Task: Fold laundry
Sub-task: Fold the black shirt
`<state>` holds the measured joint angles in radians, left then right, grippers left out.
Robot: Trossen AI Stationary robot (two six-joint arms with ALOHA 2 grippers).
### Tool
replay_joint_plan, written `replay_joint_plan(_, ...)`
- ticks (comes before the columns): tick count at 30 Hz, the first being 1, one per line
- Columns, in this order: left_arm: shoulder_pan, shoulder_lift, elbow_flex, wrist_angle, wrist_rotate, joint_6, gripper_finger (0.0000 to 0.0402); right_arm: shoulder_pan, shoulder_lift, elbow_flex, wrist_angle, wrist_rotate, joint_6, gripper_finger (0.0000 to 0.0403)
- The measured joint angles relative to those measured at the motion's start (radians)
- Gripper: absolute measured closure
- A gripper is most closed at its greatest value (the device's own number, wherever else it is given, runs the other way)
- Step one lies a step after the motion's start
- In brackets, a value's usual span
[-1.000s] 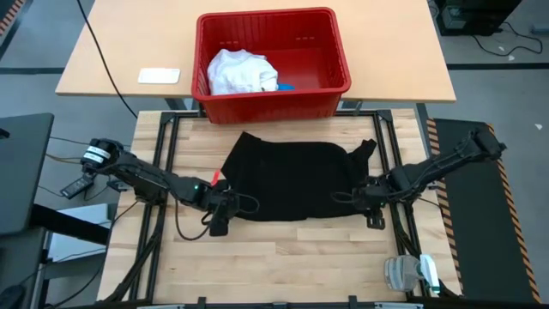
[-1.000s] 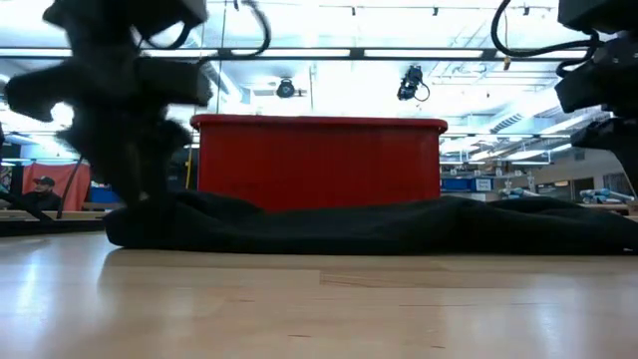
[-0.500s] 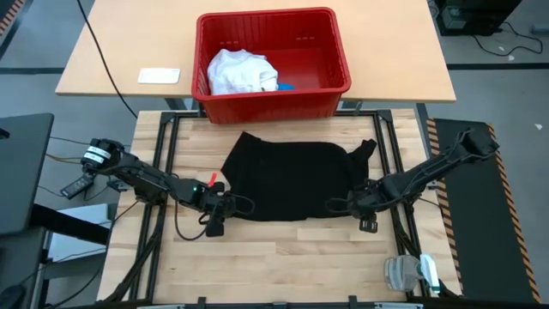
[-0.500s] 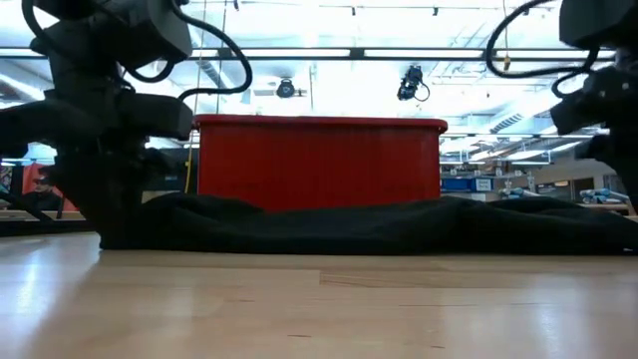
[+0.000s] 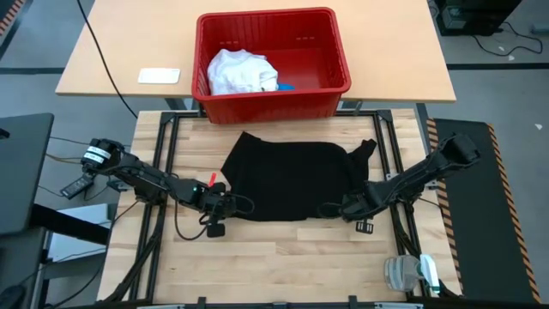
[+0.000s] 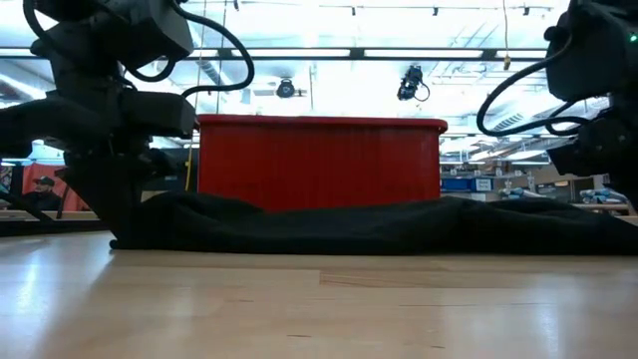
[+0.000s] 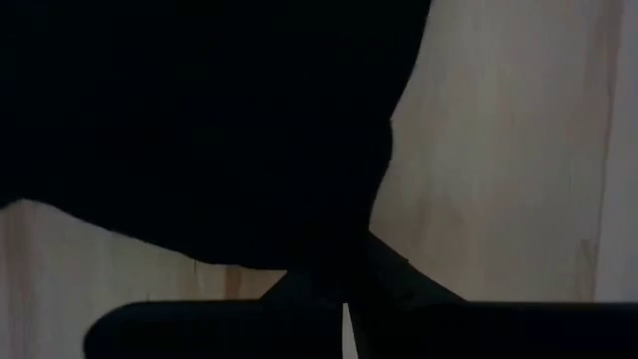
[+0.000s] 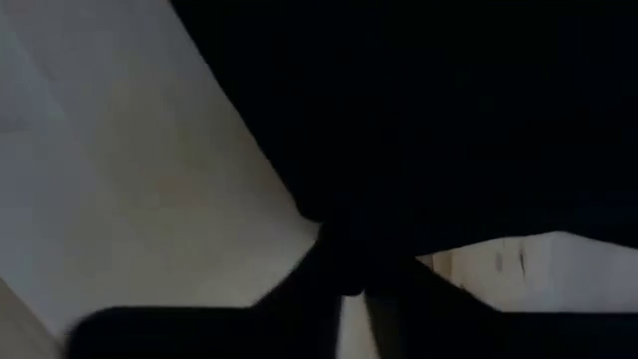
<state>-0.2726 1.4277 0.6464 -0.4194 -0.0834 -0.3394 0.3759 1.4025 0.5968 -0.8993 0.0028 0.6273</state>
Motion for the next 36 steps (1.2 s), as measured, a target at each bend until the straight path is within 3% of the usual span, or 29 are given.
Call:
replay_joint_plan(3, 0.011, -0.004, 0.022, -0.061, 0.000, -0.068, 0.0399, -0.005, -0.023, 0.017, -0.023, -0.056, 0.002, 0.0389)
replay_joint_plan(7, -0.003, -0.048, 0.150, -0.297, -0.001, -0.088, 0.0400, -0.005, -0.124, 0.146, -0.196, -0.159, 0.006, 0.0396)
replay_joint_plan(12, -0.029, -0.126, 0.429, -0.673, -0.040, -0.027, 0.0400, -0.005, -0.278, 0.403, -0.468, -0.114, 0.032, 0.0399)
replay_joint_plan(18, -0.030, -0.212, 0.755, -1.055, -0.213, -0.014, 0.0401, -0.016, -0.437, 0.662, -0.650, 0.060, 0.127, 0.0400)
replay_joint_plan(21, -0.012, -0.257, 0.856, -1.145, -0.267, -0.044, 0.0401, -0.031, -0.490, 0.743, -0.668, 0.157, 0.161, 0.0400)
replay_joint_plan(26, 0.000, -0.300, 0.970, -1.154, -0.273, -0.084, 0.0401, -0.053, -0.521, 0.871, -0.669, 0.322, 0.183, 0.0400)
replay_joint_plan(30, 0.013, -0.305, 1.034, -1.152, -0.365, 0.001, 0.0401, -0.091, -0.515, 0.918, -0.661, 0.541, 0.164, 0.0400)
replay_joint_plan(36, 0.212, -0.305, 1.065, -1.151, -0.484, 0.145, 0.0401, -0.236, -0.484, 0.924, -0.637, 0.779, 0.155, 0.0400)
